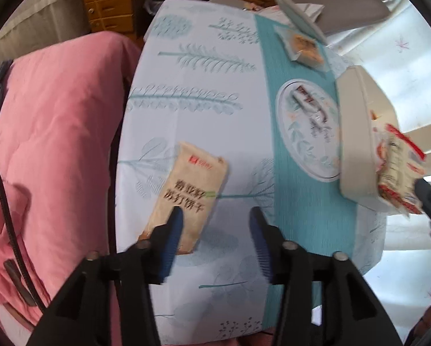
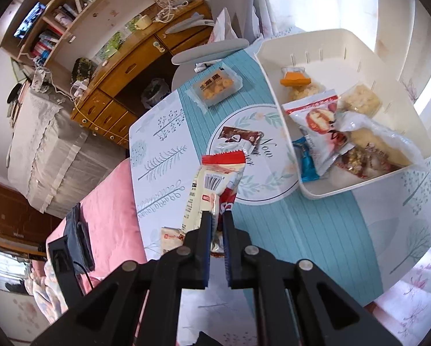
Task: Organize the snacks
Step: 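Lift the cracker bag with the left gripper while the right lifts the red-white packet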
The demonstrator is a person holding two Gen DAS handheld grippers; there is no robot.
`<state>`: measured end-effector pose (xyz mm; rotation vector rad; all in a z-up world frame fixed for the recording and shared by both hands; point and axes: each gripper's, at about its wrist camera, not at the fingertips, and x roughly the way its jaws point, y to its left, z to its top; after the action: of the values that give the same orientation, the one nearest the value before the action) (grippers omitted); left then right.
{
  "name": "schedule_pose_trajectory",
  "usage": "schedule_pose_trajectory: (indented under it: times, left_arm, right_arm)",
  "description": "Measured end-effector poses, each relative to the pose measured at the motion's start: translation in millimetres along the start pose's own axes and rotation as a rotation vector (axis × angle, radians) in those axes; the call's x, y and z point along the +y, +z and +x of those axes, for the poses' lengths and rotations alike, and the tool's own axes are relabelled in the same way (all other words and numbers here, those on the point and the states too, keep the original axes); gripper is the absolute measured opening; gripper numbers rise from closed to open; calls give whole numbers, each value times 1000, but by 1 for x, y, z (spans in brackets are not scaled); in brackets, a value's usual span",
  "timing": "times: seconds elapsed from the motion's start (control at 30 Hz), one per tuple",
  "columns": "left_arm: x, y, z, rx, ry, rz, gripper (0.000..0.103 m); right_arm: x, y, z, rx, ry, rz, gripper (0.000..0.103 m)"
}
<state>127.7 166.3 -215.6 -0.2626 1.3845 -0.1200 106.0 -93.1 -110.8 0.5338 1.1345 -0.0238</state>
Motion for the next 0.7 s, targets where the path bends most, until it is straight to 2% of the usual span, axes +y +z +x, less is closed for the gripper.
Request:
schedule_pose_trajectory:
  times: [0.13, 0.2, 0.27, 0.57, 0.6, 0.7]
  left_arm:
    - [8, -5, 21, 36, 51, -22, 53]
    - [11, -6, 31, 51, 65, -29, 61]
    - [13, -6, 41, 62, 82, -29, 64]
    - [14, -1, 74, 94, 132, 5, 66]
    - [14, 0, 76, 98, 140, 10, 70]
    - [13, 1, 82, 105, 159, 22, 71]
  right_arm:
    - [-8, -5, -8, -2, 0, -32, 7]
    - [-14, -9, -11, 3, -3, -41, 7]
    - [-19, -11, -14, 5, -9, -41, 7]
    - [-37, -14, -30, -23, -58, -50, 7]
    - [-39, -14, -31, -24, -64, -48, 7]
    - [-45, -13, -32, -21, -79, -38, 7]
